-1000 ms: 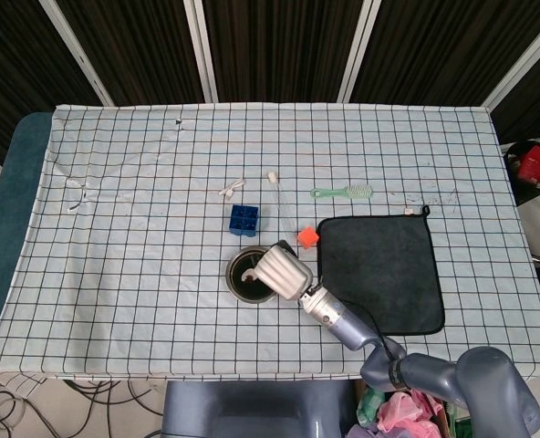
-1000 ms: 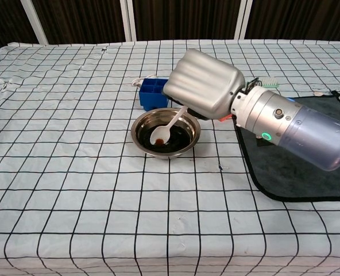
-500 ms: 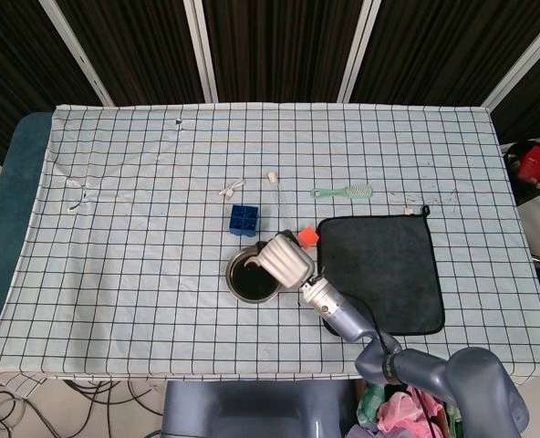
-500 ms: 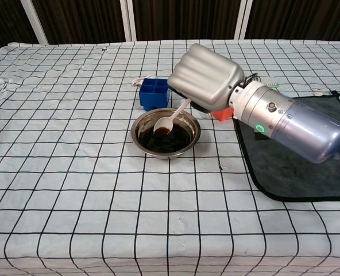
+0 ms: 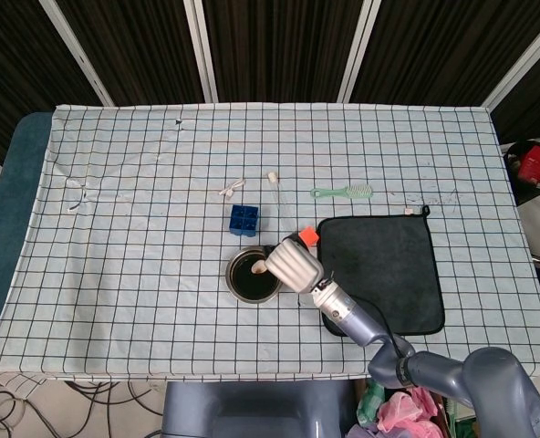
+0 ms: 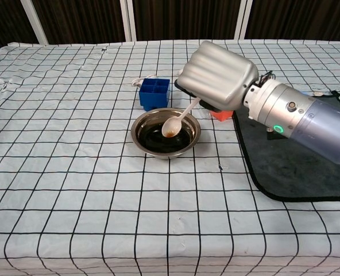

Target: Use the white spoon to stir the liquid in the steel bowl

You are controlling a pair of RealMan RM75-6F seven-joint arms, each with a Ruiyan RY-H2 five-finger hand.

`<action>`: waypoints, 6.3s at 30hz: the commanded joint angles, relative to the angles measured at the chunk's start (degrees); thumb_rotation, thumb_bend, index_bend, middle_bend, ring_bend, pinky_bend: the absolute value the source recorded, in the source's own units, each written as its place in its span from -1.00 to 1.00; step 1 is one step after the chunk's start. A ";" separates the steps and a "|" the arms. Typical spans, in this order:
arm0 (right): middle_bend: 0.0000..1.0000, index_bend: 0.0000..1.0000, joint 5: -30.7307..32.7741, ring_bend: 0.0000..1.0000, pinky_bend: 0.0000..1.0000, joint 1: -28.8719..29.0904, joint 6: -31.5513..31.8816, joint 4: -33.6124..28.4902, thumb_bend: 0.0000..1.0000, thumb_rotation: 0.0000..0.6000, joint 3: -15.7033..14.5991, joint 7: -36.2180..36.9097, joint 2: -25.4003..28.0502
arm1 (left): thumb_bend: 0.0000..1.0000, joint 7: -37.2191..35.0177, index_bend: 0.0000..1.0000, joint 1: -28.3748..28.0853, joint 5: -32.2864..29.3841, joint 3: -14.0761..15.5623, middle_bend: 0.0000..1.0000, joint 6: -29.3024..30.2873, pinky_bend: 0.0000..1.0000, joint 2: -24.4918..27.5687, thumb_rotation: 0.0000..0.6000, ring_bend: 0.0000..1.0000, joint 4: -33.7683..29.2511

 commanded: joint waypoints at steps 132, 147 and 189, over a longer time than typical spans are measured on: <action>0.80 0.39 2.68 1.00 1.00 0.69 -1.57 0.09 -0.23 1.00 3.83 -4.96 -7.37 | -0.56 -0.04 -0.81 0.66 0.51 0.04 -1.00 0.82 -1.00 0.25 1.00 -1.00 -0.59; 0.80 0.39 2.64 1.00 1.00 0.35 -1.02 2.64 -0.23 1.00 2.99 -3.99 -6.36 | -0.56 0.22 -0.81 0.65 0.25 -0.01 -1.00 0.72 -1.00 0.25 1.00 -1.00 -0.65; 0.80 0.41 1.30 1.00 1.00 -1.34 -1.66 -8.04 -0.21 1.00 1.96 -5.75 -3.62 | -0.56 0.35 -0.81 0.98 0.57 0.02 -1.00 1.38 -1.00 0.23 1.00 -1.00 -0.76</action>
